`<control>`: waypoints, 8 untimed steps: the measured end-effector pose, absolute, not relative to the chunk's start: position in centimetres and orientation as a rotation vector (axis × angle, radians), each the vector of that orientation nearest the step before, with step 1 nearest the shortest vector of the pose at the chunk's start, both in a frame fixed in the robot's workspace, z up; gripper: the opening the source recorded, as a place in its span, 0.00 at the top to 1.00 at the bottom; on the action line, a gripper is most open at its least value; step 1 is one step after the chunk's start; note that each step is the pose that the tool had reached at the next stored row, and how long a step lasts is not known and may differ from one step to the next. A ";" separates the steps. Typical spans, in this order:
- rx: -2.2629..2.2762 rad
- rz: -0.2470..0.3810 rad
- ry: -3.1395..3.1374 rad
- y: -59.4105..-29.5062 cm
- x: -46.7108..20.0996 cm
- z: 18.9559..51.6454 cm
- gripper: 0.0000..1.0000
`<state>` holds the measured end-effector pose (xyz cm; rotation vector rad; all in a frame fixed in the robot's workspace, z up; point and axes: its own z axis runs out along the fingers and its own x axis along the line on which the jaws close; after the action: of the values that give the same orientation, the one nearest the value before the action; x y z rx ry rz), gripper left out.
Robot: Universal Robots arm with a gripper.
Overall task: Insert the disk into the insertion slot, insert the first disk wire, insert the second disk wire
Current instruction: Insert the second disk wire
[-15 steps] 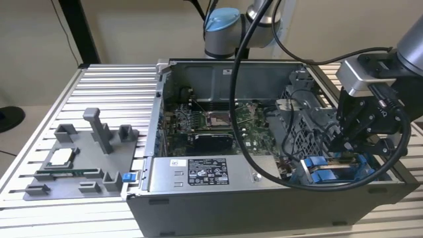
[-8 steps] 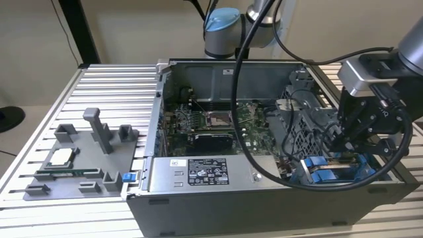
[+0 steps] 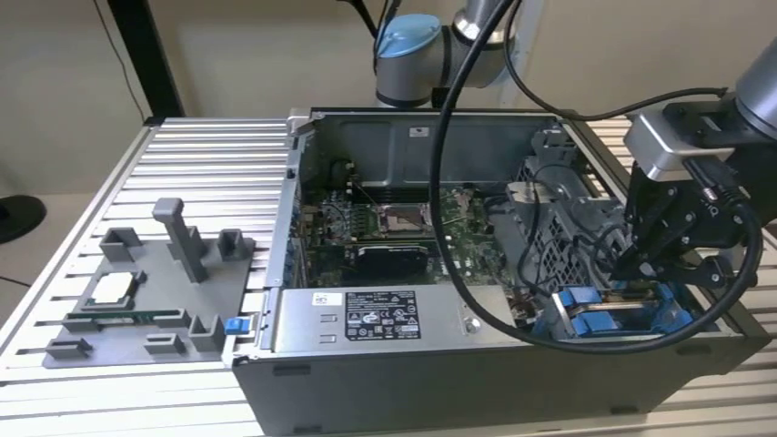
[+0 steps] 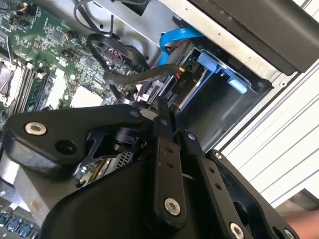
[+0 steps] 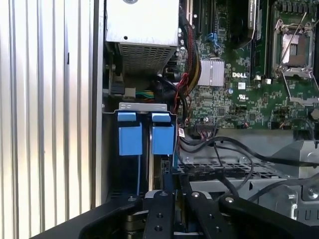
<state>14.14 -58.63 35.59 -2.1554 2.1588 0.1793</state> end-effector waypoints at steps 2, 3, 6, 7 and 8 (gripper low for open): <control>-2.153 0.165 2.154 -58.7 14.1 35.5 1.00; -2.151 0.158 2.152 -58.7 14.1 35.4 1.00; -2.147 0.136 2.145 -58.7 14.1 35.2 1.00; -2.146 0.128 2.144 -58.7 14.1 35.1 1.00; -2.147 0.125 2.144 -58.7 14.2 35.1 1.00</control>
<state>14.15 -58.68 35.10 -2.1467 2.1441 0.1246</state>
